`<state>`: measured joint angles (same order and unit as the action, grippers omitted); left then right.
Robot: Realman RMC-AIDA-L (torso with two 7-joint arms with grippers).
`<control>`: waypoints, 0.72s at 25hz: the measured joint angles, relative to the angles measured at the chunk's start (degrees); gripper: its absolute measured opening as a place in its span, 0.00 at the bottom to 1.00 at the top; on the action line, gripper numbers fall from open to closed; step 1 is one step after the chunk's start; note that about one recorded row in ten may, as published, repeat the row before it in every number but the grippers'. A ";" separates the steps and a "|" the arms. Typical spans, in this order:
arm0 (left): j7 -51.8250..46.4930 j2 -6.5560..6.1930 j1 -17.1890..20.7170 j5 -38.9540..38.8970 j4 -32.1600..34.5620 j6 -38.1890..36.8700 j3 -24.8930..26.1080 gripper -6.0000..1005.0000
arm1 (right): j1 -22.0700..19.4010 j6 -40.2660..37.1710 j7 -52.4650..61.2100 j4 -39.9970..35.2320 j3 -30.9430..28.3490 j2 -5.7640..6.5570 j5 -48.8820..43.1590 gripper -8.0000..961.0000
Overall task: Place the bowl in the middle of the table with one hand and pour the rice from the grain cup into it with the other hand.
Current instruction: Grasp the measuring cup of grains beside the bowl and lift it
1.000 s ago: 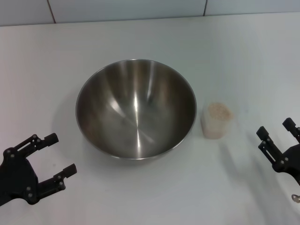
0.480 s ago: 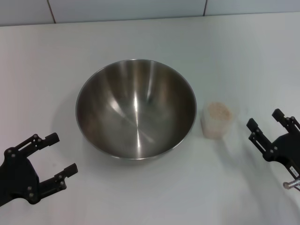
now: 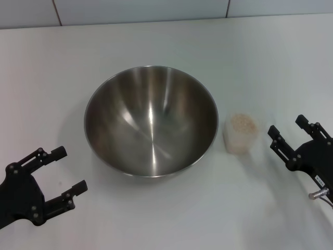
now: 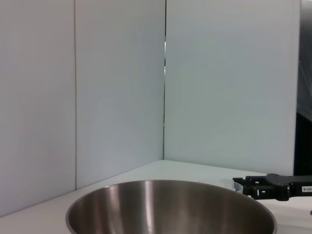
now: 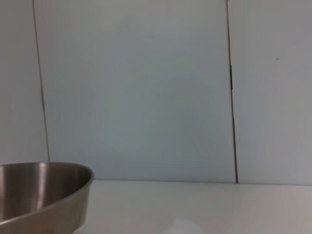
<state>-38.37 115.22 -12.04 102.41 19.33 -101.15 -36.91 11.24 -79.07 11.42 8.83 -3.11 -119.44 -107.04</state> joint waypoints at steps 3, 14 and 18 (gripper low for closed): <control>-0.01 0.02 0.04 -0.06 0.00 -0.01 0.03 0.80 | 0.54 0.60 0.00 -0.23 -0.43 0.00 0.00 0.72; -0.04 0.20 -0.11 -0.13 0.00 -0.06 0.82 0.80 | 2.86 2.98 0.01 -0.41 -0.74 0.00 0.00 0.71; -0.06 0.25 -0.27 -0.13 0.00 -0.09 0.89 0.80 | 3.65 3.82 0.01 -0.62 -1.34 0.00 0.00 0.71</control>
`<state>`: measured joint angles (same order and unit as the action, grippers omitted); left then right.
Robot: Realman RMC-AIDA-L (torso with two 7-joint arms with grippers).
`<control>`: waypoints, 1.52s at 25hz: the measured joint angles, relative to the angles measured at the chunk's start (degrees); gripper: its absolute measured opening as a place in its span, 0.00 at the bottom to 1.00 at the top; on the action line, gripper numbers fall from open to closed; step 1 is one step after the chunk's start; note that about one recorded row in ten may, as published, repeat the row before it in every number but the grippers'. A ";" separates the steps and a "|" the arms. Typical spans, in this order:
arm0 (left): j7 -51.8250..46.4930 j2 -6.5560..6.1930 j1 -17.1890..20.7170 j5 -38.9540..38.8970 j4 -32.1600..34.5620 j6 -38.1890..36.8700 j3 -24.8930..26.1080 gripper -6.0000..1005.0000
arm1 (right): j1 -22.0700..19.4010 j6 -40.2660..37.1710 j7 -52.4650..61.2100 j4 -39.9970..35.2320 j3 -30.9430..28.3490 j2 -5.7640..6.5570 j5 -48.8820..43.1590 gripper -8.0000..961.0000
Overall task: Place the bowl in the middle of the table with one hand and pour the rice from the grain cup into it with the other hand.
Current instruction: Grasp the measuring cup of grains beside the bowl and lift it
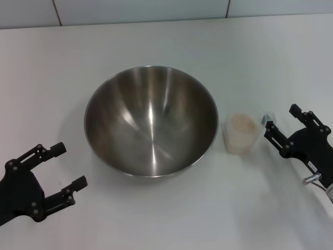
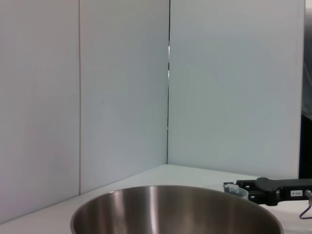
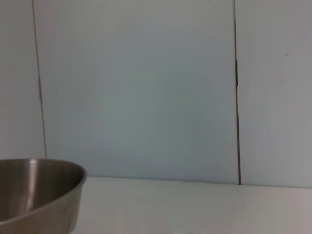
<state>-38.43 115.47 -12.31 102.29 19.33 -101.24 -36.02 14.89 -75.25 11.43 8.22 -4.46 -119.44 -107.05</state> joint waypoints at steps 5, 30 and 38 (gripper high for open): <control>-0.04 0.11 -0.08 -0.06 0.00 -0.25 0.20 0.80 | 1.09 1.36 0.10 -0.11 -0.13 0.00 0.00 0.70; -0.07 0.11 -0.05 -0.17 0.00 -0.63 0.78 0.80 | 1.55 1.42 -0.01 0.47 -0.75 -0.35 0.00 0.53; -0.06 0.13 0.01 -0.17 0.00 -0.71 0.78 0.80 | 2.35 2.03 0.00 1.33 -0.86 -0.35 0.00 0.20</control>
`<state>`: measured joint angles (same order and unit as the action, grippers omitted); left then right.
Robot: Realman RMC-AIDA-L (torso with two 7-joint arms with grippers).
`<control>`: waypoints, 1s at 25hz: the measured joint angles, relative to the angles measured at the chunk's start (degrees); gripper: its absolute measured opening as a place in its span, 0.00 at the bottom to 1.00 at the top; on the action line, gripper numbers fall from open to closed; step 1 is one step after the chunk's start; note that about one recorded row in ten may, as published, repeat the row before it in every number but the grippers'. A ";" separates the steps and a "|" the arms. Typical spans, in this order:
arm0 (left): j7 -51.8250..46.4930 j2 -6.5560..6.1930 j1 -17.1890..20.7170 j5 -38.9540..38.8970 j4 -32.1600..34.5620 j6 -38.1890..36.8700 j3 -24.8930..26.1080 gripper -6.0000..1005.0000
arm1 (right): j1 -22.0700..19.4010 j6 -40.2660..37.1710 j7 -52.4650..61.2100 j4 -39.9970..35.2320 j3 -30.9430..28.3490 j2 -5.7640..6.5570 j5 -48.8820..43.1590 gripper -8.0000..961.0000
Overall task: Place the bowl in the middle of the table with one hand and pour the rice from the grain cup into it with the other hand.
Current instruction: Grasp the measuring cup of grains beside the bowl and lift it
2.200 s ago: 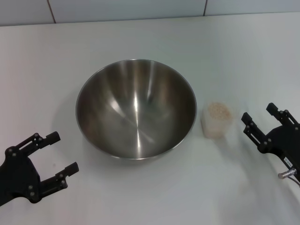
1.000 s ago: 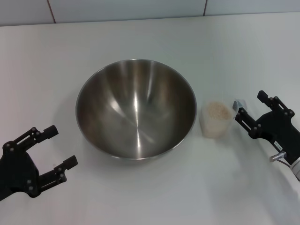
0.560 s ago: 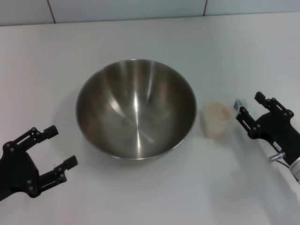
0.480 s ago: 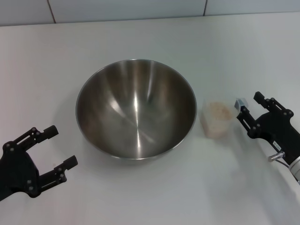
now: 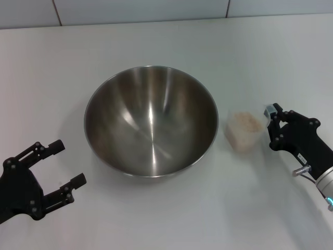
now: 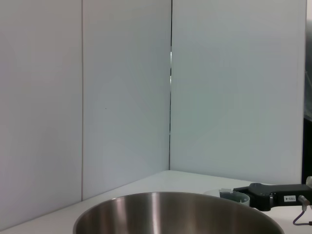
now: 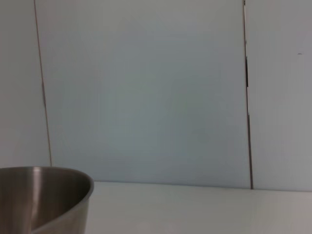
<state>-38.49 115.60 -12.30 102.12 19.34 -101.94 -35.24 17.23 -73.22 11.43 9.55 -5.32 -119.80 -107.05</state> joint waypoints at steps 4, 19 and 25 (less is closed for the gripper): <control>0.00 0.03 0.05 0.00 0.00 0.00 0.00 0.80 | 0.11 0.24 -0.01 0.30 -0.43 0.00 0.00 0.13; 0.01 0.24 0.10 0.00 0.00 0.04 0.00 0.80 | -0.12 -0.66 -0.01 0.29 -1.33 0.00 0.00 0.02; 0.14 0.43 0.08 0.00 0.00 0.13 0.01 0.80 | 0.73 -7.76 0.68 0.13 -4.29 0.42 0.00 0.02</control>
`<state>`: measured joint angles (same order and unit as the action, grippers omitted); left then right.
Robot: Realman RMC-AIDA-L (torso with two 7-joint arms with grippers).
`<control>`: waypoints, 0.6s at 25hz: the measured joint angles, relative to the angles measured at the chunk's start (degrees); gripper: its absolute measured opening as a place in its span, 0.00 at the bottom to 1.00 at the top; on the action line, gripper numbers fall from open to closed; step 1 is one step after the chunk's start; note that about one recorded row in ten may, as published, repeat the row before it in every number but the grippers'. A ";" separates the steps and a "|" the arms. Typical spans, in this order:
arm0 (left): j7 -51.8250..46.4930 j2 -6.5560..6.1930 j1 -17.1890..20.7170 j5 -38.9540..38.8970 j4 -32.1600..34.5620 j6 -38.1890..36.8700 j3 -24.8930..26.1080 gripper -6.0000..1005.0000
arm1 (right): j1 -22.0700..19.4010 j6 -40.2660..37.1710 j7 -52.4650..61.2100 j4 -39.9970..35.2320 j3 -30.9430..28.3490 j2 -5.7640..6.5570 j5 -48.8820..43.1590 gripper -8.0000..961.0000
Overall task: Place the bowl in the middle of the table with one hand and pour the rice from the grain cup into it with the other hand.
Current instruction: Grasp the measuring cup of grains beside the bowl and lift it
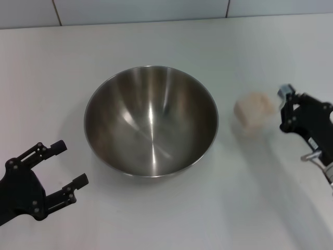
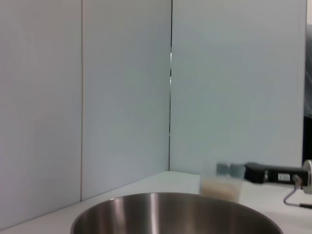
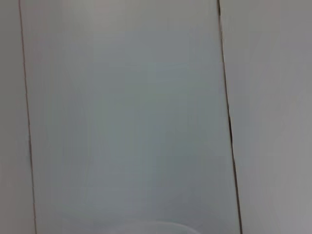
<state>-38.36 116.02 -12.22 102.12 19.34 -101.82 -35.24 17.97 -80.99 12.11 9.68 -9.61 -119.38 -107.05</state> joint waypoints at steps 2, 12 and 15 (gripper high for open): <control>0.08 0.00 0.00 0.00 0.00 0.02 -0.01 0.80 | 0.44 -0.98 0.02 -0.22 -0.43 0.06 0.00 0.02; 0.27 -0.01 -0.25 0.30 0.00 0.12 0.00 0.80 | 4.38 -12.25 0.14 -3.24 -4.25 0.22 0.00 0.02; 0.36 -0.01 -0.40 0.34 0.00 0.23 -0.11 0.80 | 4.76 -14.53 0.16 -3.68 -4.77 0.31 0.00 0.02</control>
<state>-37.99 116.01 -12.61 102.47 19.34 -101.59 -35.34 22.73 -95.52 12.27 5.99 -14.38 -119.07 -107.05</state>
